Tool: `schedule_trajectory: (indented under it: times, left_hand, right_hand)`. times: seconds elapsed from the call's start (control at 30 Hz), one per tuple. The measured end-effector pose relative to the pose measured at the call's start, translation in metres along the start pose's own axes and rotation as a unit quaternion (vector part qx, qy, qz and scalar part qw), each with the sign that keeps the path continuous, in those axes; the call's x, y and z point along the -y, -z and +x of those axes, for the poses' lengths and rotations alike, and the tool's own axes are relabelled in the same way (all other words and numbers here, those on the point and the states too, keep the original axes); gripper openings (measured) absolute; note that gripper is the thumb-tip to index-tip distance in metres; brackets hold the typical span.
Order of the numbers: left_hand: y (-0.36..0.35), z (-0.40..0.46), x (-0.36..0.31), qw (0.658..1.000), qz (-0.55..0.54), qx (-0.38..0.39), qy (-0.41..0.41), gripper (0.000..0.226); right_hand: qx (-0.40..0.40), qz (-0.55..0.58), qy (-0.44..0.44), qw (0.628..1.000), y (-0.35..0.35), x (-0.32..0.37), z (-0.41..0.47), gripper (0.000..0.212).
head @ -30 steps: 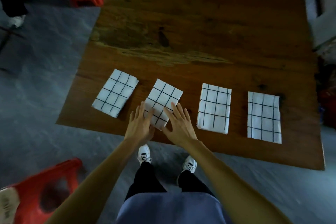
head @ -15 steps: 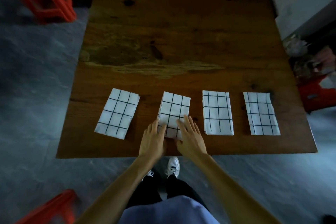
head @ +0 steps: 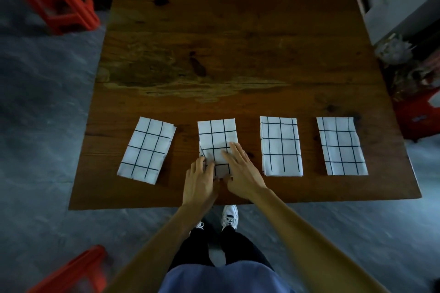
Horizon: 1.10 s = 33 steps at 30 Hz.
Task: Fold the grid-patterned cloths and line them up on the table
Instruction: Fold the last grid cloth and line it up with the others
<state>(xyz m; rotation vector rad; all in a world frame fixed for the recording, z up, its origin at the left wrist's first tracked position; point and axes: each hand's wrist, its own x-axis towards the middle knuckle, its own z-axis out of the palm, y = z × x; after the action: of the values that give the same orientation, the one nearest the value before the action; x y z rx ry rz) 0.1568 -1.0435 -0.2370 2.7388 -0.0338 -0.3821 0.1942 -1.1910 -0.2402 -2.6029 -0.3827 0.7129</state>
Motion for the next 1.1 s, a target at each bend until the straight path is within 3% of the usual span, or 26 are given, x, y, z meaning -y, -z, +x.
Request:
schedule_trajectory:
  times: [0.4,0.53,0.7,0.83,1.0,1.1]
  left_hand:
    - [0.018,-0.006,0.020,0.998,0.012,-0.025,0.048,0.054]
    - [0.040,-0.012,0.065,0.992,0.010,-0.069,0.107,0.051]
    - [0.061,-0.017,0.124,0.986,0.016,-0.041,0.164,0.060]
    - [0.070,-0.016,0.151,0.991,0.000,-0.015,0.130,0.065]
    - [0.072,-0.021,0.171,0.993,-0.005,-0.007,0.121,0.076]
    - [0.071,-0.025,0.183,0.990,-0.005,0.004,0.137,0.081]
  right_hand:
    - [-0.044,-0.091,0.004,0.995,-0.010,0.010,-0.004,0.068]
    - [-0.031,-0.055,0.058,0.996,-0.013,0.051,0.003,0.068]
    - [0.004,-0.039,0.080,0.996,-0.036,0.120,0.027,0.073]
    - [0.035,-0.036,0.078,0.996,-0.058,0.158,0.043,0.077]
    - [-0.017,-0.061,0.065,0.996,-0.077,0.179,0.051,0.078]
    - [0.004,-0.080,0.063,0.995,-0.082,0.186,0.052,0.089]
